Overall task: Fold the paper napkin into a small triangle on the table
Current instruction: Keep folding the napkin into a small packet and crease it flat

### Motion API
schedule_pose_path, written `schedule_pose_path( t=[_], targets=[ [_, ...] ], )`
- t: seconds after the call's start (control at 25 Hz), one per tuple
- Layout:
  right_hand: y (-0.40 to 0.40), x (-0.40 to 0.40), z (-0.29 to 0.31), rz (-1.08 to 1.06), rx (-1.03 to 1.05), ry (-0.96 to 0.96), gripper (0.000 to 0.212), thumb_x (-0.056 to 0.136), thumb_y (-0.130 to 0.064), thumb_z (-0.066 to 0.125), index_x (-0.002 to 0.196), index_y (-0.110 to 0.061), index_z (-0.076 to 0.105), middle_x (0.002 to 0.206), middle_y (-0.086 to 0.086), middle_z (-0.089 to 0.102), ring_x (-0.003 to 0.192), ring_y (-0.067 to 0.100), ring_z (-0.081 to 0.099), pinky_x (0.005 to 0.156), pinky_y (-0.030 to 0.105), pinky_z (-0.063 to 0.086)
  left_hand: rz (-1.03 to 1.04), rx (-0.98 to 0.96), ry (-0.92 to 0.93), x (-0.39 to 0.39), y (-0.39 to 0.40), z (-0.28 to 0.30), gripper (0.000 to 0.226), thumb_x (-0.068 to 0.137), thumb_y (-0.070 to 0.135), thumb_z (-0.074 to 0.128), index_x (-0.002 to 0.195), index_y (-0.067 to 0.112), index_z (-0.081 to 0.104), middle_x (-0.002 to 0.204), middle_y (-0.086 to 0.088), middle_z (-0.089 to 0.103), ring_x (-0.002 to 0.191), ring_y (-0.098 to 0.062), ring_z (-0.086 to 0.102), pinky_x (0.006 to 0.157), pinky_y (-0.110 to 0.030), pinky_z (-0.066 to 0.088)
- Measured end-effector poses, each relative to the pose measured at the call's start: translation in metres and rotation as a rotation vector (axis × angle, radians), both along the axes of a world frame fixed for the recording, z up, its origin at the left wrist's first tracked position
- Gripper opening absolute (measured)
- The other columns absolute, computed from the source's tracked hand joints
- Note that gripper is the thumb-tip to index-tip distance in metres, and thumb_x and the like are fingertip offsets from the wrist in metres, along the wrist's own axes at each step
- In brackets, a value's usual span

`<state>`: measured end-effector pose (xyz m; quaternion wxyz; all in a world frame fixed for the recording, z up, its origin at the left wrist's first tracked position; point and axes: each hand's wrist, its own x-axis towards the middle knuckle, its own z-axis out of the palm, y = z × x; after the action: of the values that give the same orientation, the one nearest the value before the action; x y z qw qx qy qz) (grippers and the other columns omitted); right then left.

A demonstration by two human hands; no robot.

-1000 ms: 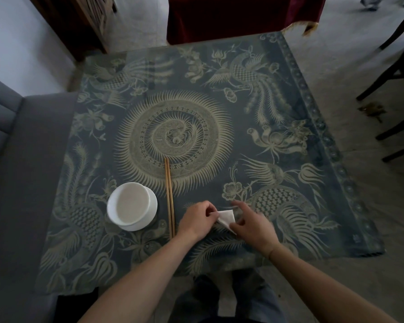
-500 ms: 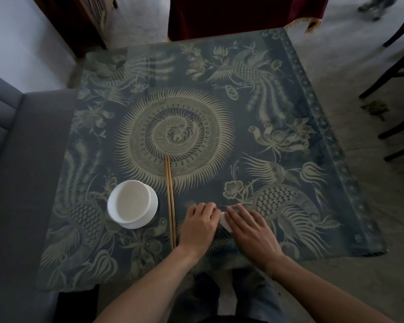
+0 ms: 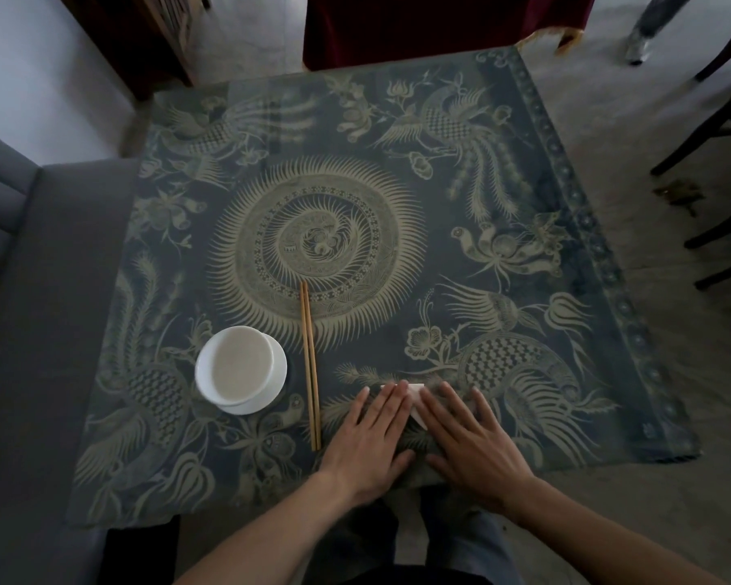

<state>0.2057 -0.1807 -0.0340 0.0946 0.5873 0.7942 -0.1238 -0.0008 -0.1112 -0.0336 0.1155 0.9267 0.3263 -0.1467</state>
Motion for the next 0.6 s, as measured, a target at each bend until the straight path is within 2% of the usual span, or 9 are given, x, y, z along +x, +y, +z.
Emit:
schedule_pose_path(
  t=[0.12,0.28,0.44,0.6],
  targets=[
    [-0.013,0.012,0.000,0.097,0.003,-0.016,0.067,0.094,-0.055,0.033,0.151,-0.020,0.030,0.159,0.004,0.025,0.144,0.035,0.021,0.107,0.059,0.020,-0.005,-0.003,0.020,0.000,0.001,0.001,0.076,0.098,0.055,0.023,0.155,0.011,-0.003,0.162,-0.008,-0.013,0.148,-0.023,-0.017,0.119,-0.055,-0.005],
    [-0.019,0.014,0.005,0.183,0.048,-0.013,0.060,0.096,-0.052,0.035,0.149,-0.023,0.036,0.157,0.001,0.029,0.143,0.033,0.026,0.107,0.058,0.020,-0.021,-0.008,0.055,0.001,0.001,0.001,0.077,0.098,0.056,0.020,0.154,0.011,-0.007,0.162,-0.009,-0.015,0.148,-0.023,-0.019,0.118,-0.056,-0.006],
    [-0.002,0.001,0.014,0.061,0.039,0.033,0.070,0.092,-0.049,0.042,0.152,-0.017,0.026,0.160,0.005,0.021,0.146,0.029,0.019,0.110,0.054,0.019,-0.022,-0.029,0.048,0.001,0.003,0.003,0.077,0.099,0.057,0.021,0.154,0.011,-0.009,0.162,-0.007,-0.016,0.147,-0.021,-0.022,0.118,-0.056,-0.006],
    [0.001,-0.009,0.005,-0.015,-0.025,0.045,0.074,0.094,-0.055,0.039,0.153,-0.013,0.020,0.161,0.006,0.018,0.147,0.029,0.013,0.110,0.054,0.017,-0.042,-0.040,0.047,0.000,0.006,0.005,0.078,0.098,0.057,0.021,0.153,0.014,-0.015,0.160,-0.002,-0.025,0.144,-0.017,-0.029,0.117,-0.057,-0.011]
  ],
)
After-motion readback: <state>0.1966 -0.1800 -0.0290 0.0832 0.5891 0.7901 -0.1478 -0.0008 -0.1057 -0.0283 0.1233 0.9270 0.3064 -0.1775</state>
